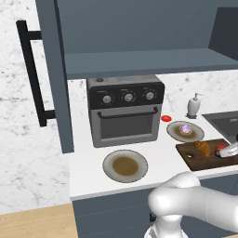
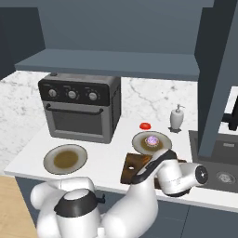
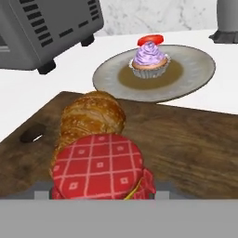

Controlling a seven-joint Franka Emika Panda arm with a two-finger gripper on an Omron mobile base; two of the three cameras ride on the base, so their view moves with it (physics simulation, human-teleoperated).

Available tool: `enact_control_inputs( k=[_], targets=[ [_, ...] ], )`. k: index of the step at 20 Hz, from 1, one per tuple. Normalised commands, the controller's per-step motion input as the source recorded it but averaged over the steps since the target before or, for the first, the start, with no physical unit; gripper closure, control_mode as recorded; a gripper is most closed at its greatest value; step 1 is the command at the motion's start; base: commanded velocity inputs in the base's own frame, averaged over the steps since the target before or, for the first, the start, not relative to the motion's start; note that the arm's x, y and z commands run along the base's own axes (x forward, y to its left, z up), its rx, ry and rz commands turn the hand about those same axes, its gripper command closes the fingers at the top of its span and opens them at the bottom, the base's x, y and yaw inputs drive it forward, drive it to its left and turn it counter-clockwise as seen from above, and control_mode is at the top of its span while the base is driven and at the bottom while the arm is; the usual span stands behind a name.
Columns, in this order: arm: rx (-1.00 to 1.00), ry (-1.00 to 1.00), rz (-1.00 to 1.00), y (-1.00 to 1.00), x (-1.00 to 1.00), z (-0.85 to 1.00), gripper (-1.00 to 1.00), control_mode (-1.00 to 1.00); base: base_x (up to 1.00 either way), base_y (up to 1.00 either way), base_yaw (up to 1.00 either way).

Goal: From the different types of pastries on the counter, select a croissant and place it on the cutting board. Then retrieve a jar of jam from the cabinet and place it alongside the croissant on the cutting board.

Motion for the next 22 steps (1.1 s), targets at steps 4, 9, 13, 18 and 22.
enact_control_inputs(
  k=[4, 9, 13, 18, 22],
  targets=[
    [0.0, 0.0, 0.0, -0.09, -0.27, -0.06, -1.0, -1.0, 0.0, 0.0, 0.0],
    [0.0, 0.0, 0.0, -0.07, -0.31, 0.14, -1.0, -1.0, 0.0, 0.0, 0.0],
    [0.0, -0.03, 0.0, -0.09, -0.18, 0.32, -1.0, -1.0, 0.0, 0.0, 0.0],
    [-0.01, -0.05, 0.0, -0.26, -0.13, 0.46, -1.0, -1.0, 0.0, 0.0, 0.0],
    [-0.04, -0.17, 0.0, -0.61, -0.23, 0.42, -1.0, -1.0, 0.0, 0.0, 0.0]
  ],
)
